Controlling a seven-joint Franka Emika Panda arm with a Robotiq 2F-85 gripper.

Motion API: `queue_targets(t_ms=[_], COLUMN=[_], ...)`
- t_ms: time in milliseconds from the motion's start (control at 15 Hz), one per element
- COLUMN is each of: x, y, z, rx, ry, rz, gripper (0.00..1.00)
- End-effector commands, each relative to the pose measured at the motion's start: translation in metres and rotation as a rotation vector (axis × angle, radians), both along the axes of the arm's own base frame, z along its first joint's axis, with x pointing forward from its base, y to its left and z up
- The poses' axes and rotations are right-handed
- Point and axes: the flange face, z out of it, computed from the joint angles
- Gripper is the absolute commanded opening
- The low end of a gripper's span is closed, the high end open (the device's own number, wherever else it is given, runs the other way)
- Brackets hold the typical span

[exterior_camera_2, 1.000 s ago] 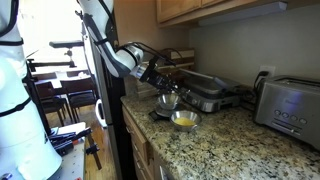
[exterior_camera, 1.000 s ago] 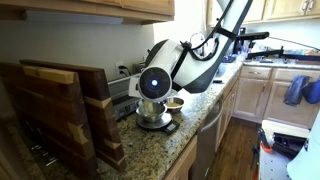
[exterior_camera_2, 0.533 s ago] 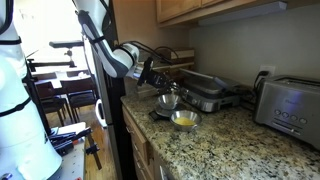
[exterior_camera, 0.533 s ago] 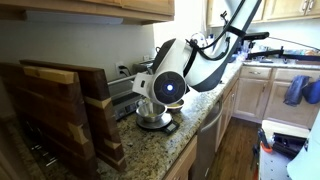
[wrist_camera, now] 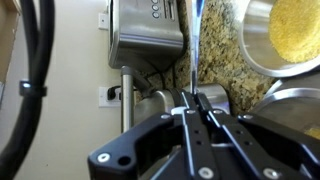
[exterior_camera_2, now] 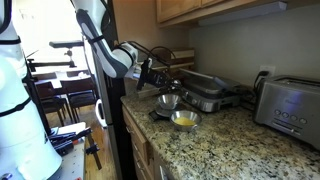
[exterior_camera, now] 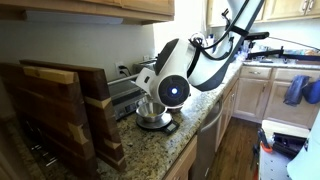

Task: Pick up the spoon and scoop some of the contents from the silver bowl and put it in the other silver bowl.

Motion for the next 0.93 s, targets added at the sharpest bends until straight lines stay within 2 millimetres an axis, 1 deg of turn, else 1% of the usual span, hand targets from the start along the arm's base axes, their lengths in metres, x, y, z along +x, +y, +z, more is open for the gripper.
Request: queue_targets(t_ms=[0, 133, 200, 267, 333, 400, 533, 667, 733, 800, 867], x=[-0.022, -0.032, -0.011, -0.012, -0.008, -0.001, 0.011, 0.024, 0.03, 0.036, 0.041], y=[-0.005, -0.004, -0.002, -0.004, -0.004, -0.006, -0.011, -0.02, -0.024, -0.031, -0.037], z=[0.001, -0.008, 0.007, 0.004, 0.008, 0.021, 0.041, 0.058, 0.065, 0.063, 0.067], rx=[0.014, 0.053, 0.049, 0.073, 0.093, 0.121, 0.166, 0.204, 0.223, 0.254, 0.277], ry=[0.064, 0.195, 0.243, 0.307, 0.354, 0.379, 0.427, 0.484, 0.518, 0.577, 0.617], rz=[-0.015, -0.038, -0.043, -0.036, -0.038, -0.042, -0.063, -0.09, -0.102, -0.112, -0.124], gripper=[0.03, 0.03, 0.03, 0.03, 0.03, 0.03, 0.03, 0.03, 0.03, 0.03, 0.03])
